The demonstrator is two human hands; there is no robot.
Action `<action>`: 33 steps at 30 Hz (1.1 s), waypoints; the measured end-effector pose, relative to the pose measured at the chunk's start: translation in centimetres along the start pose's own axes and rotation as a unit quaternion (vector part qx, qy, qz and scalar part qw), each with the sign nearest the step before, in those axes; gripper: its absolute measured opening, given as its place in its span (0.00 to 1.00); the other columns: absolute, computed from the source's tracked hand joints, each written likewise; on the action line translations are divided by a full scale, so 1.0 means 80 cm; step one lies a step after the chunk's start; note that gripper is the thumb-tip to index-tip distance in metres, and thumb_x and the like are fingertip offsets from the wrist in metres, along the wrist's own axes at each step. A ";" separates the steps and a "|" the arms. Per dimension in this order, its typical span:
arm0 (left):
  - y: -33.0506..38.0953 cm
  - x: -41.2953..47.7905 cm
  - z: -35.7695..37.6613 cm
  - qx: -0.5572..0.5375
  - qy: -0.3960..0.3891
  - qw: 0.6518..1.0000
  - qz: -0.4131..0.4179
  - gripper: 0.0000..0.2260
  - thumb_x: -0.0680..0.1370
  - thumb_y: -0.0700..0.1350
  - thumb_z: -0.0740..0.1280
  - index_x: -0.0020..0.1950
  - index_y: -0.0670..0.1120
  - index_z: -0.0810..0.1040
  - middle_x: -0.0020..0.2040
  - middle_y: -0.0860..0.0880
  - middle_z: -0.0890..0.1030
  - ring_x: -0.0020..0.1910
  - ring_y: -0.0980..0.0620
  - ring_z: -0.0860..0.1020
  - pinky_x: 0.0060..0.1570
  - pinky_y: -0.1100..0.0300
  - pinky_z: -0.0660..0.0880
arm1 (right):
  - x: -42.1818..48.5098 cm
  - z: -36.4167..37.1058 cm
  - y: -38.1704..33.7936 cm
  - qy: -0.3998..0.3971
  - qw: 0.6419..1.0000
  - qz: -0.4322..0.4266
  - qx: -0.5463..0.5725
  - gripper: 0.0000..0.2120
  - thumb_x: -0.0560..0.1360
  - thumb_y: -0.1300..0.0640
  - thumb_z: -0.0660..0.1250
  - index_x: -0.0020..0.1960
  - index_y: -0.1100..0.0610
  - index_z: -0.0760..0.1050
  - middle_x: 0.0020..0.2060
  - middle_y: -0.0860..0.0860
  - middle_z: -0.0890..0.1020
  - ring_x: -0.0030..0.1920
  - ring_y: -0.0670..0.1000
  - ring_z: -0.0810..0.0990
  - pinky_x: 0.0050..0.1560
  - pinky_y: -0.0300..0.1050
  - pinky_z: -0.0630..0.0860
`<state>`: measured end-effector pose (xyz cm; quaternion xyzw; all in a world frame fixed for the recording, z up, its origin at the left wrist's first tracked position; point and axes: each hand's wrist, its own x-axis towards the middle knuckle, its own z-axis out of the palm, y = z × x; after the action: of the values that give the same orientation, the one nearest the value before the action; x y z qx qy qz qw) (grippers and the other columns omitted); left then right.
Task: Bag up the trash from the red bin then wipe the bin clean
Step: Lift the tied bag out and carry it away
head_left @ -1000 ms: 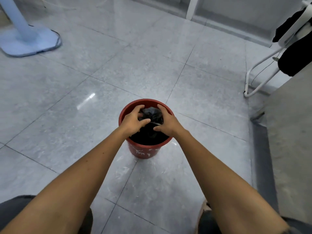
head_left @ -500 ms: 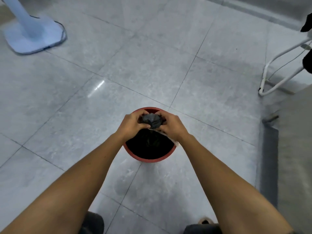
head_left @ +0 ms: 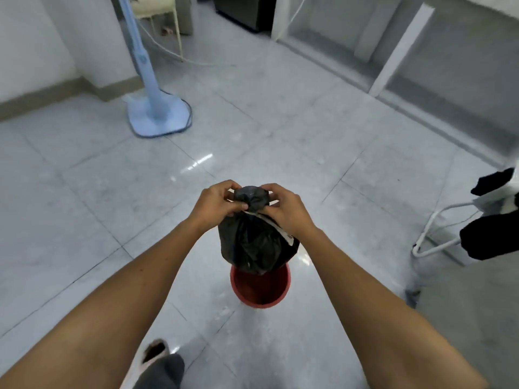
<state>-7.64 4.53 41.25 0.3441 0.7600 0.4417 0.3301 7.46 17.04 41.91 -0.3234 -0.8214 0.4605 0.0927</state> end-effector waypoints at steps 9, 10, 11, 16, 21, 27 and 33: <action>0.163 -0.087 -0.307 -0.046 0.110 0.991 0.064 0.11 0.71 0.40 0.73 0.52 0.45 0.78 0.41 0.44 0.84 0.35 0.52 0.80 0.37 0.62 0.77 | 0.046 0.008 -0.368 0.015 0.990 -0.142 0.007 0.11 0.67 0.52 0.74 0.49 0.45 0.79 0.40 0.48 0.84 0.38 0.46 0.80 0.44 0.43 0.77; 0.167 -0.095 -0.334 -0.044 0.118 0.990 0.070 0.11 0.72 0.40 0.73 0.53 0.45 0.78 0.41 0.44 0.84 0.35 0.53 0.80 0.36 0.63 0.77 | 0.052 0.021 -0.394 0.016 0.988 -0.153 0.014 0.10 0.68 0.56 0.74 0.48 0.47 0.79 0.39 0.49 0.83 0.36 0.48 0.79 0.44 0.44 0.76; 0.168 -0.106 -0.368 -0.042 0.135 0.987 0.075 0.11 0.72 0.39 0.73 0.54 0.45 0.78 0.41 0.45 0.83 0.34 0.54 0.80 0.35 0.65 0.76 | 0.059 0.041 -0.428 0.016 0.985 -0.170 0.021 0.10 0.69 0.59 0.73 0.48 0.49 0.79 0.38 0.50 0.82 0.35 0.49 0.77 0.44 0.45 0.75; 0.168 -0.153 -0.516 -0.027 0.244 0.965 0.092 0.12 0.76 0.40 0.69 0.56 0.51 0.73 0.43 0.51 0.80 0.36 0.58 0.77 0.35 0.64 0.73 | 0.093 0.142 -0.578 0.006 0.971 -0.229 0.070 0.10 0.68 0.66 0.70 0.47 0.54 0.78 0.37 0.51 0.80 0.38 0.51 0.77 0.45 0.52 0.76; 0.136 -0.189 -0.657 -0.025 0.358 0.931 0.070 0.11 0.76 0.41 0.68 0.54 0.54 0.72 0.44 0.54 0.81 0.39 0.62 0.77 0.37 0.66 0.72 | 0.133 0.247 -0.703 -0.064 0.954 -0.282 0.079 0.10 0.68 0.63 0.71 0.46 0.51 0.77 0.38 0.50 0.81 0.40 0.59 0.81 0.47 0.57 0.80; 0.064 -0.206 -0.793 -0.009 0.451 0.892 0.035 0.10 0.73 0.41 0.71 0.51 0.52 0.75 0.46 0.51 0.83 0.43 0.54 0.81 0.45 0.62 0.75 | 0.193 0.367 -0.808 -0.193 0.930 -0.308 0.048 0.11 0.70 0.63 0.72 0.48 0.50 0.76 0.40 0.52 0.82 0.33 0.47 0.81 0.35 0.40 0.80; 0.010 -0.173 -0.939 0.006 0.462 0.887 -0.001 0.10 0.73 0.40 0.72 0.51 0.49 0.76 0.43 0.48 0.84 0.41 0.52 0.81 0.41 0.64 0.74 | 0.301 0.466 -0.906 -0.308 0.894 -0.326 -0.010 0.12 0.73 0.63 0.71 0.56 0.60 0.75 0.40 0.53 0.83 0.37 0.51 0.84 0.43 0.43 0.80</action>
<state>-60.42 -39.82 74.10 0.1022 0.8298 0.5454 -0.0601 -60.25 -20.67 76.81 0.1200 -0.8724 0.4732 -0.0234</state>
